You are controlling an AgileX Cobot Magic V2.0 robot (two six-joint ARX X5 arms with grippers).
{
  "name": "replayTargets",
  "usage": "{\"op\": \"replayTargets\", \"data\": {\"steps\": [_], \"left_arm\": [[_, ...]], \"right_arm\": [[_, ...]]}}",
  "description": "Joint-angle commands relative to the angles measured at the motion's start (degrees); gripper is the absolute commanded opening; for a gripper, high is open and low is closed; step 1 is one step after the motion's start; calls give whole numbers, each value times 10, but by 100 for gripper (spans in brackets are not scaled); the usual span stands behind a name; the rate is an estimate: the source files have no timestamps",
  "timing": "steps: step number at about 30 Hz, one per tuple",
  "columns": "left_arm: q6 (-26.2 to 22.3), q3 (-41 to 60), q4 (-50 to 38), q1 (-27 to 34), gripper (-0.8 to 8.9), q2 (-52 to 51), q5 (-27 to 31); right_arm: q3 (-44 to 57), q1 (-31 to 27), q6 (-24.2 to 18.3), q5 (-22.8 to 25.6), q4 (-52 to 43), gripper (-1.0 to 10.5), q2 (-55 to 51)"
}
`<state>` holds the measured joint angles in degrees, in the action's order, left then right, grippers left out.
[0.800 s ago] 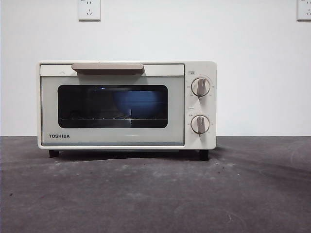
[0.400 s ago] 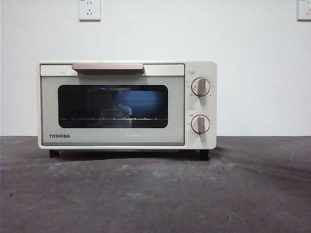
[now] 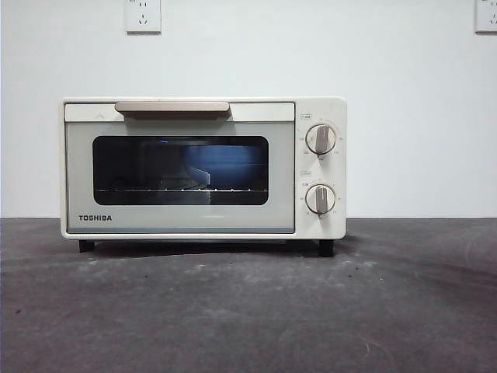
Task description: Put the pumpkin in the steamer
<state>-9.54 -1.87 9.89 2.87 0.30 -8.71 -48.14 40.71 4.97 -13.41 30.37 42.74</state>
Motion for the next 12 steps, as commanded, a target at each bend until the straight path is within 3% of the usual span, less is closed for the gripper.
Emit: {"op": "replayTargets", "data": {"steps": [1, 6, 12], "left_arm": [[-2, 12, 4, 0, 19, -1, 2], [-2, 12, 4, 0, 19, -1, 2], [-2, 12, 4, 0, 19, -1, 2]], "right_arm": [[-2, 4, 6, 0, -8, 7, 2], [-2, -28, -24, 17, -12, 6, -21], [33, -154, -47, 15, -38, 7, -87]]}}
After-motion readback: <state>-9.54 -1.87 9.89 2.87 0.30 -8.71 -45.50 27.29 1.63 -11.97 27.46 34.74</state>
